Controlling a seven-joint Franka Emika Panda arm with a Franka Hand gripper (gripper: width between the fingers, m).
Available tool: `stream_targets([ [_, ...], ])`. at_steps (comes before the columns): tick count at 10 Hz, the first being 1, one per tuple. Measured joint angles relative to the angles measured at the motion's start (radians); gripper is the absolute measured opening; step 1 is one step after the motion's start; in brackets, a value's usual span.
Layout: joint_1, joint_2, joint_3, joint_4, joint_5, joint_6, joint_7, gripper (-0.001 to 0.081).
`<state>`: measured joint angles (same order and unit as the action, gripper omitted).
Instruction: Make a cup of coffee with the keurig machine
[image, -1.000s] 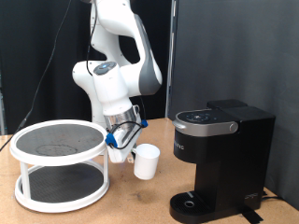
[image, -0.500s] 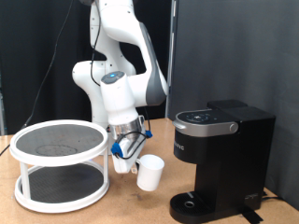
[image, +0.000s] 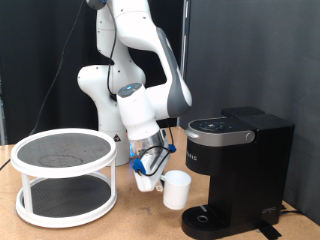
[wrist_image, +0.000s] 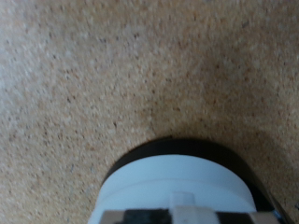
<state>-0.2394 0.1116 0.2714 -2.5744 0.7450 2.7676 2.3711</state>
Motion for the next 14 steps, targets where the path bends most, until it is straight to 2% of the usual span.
stream_targets([
  [6,0.003,0.036,0.058,0.024,0.011,0.041,0.012,0.0003],
  [11,0.031,0.101,0.072,0.055,0.007,0.092,0.054,0.0003],
  [14,0.032,0.101,0.072,0.055,0.007,0.094,0.054,0.0003],
])
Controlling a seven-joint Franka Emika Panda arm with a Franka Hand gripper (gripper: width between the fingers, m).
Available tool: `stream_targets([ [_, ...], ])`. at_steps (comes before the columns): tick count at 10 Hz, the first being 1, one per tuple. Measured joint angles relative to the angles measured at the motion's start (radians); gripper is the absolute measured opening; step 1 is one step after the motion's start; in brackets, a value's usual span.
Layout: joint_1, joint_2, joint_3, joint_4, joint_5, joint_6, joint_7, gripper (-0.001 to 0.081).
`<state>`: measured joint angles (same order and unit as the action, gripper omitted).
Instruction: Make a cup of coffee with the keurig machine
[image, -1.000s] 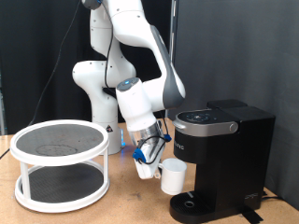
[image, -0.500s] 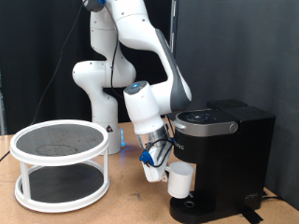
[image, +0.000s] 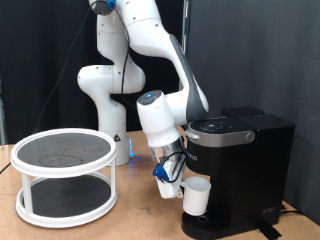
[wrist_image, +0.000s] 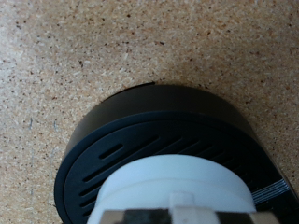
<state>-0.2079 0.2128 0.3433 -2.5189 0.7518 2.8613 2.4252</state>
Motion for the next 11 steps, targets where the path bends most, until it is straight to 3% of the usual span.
stream_targets([
  [4,0.000,0.001,0.000,0.000,-0.001,0.004,0.021,0.0003],
  [5,0.000,0.001,-0.001,0.000,-0.002,0.005,0.029,0.0079],
  [6,0.000,0.001,-0.001,0.000,-0.003,0.006,0.035,0.0079],
  [7,0.000,0.001,-0.001,0.000,-0.003,0.008,0.038,0.0282],
  [8,0.000,0.001,-0.001,0.000,-0.003,0.009,0.039,0.0417],
  [9,0.000,0.001,-0.002,0.000,-0.003,0.009,0.039,0.0417],
  [10,-0.001,0.001,-0.002,0.000,-0.003,0.007,0.040,0.0600],
  [11,-0.003,0.001,-0.003,-0.002,-0.004,0.001,0.038,0.0693],
])
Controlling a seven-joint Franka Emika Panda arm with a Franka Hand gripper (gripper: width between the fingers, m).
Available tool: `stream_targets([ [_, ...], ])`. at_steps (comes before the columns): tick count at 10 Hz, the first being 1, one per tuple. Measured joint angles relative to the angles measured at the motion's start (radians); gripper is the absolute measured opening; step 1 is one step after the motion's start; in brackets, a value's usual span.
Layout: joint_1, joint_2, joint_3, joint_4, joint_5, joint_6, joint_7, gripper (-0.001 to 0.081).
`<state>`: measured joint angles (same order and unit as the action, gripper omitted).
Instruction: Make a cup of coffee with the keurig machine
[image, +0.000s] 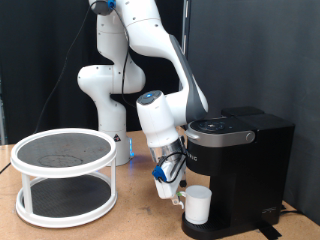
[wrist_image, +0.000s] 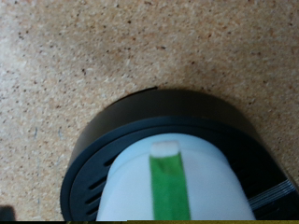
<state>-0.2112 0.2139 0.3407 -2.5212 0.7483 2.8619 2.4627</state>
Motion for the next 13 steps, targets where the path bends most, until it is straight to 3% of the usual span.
stream_targets([
  [4,-0.031,-0.023,-0.018,-0.038,-0.026,-0.107,-0.050,0.0733],
  [8,-0.038,-0.049,0.009,-0.083,0.069,-0.113,-0.185,0.0734],
  [13,-0.033,-0.064,0.074,-0.090,0.147,-0.113,-0.225,0.0734],
])
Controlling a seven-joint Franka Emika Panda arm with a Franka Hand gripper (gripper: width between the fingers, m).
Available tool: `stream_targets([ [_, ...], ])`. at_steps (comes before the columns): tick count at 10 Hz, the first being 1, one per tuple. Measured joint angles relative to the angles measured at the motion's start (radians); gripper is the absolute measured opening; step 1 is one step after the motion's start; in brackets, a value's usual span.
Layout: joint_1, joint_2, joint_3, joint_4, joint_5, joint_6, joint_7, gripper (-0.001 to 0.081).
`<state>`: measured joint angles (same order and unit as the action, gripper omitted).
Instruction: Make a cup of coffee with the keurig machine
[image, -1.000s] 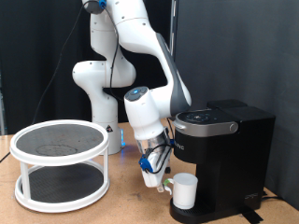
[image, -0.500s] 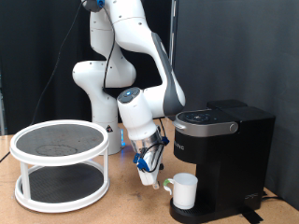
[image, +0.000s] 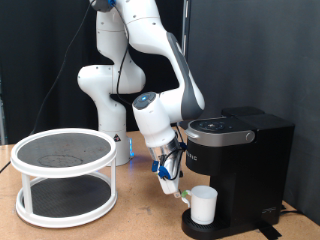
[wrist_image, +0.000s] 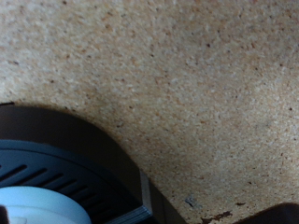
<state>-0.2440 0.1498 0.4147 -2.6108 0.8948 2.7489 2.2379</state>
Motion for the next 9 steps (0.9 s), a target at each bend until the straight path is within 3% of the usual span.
stream_targets([
  [4,-0.003,-0.013,0.011,-0.020,0.004,0.007,0.001,0.0734],
  [6,-0.016,-0.076,0.006,-0.068,0.004,-0.019,-0.004,0.0734],
  [7,-0.016,-0.074,0.007,-0.067,0.004,-0.019,-0.004,0.0734],
  [9,-0.017,-0.104,0.008,-0.084,0.070,-0.065,-0.115,0.0734],
])
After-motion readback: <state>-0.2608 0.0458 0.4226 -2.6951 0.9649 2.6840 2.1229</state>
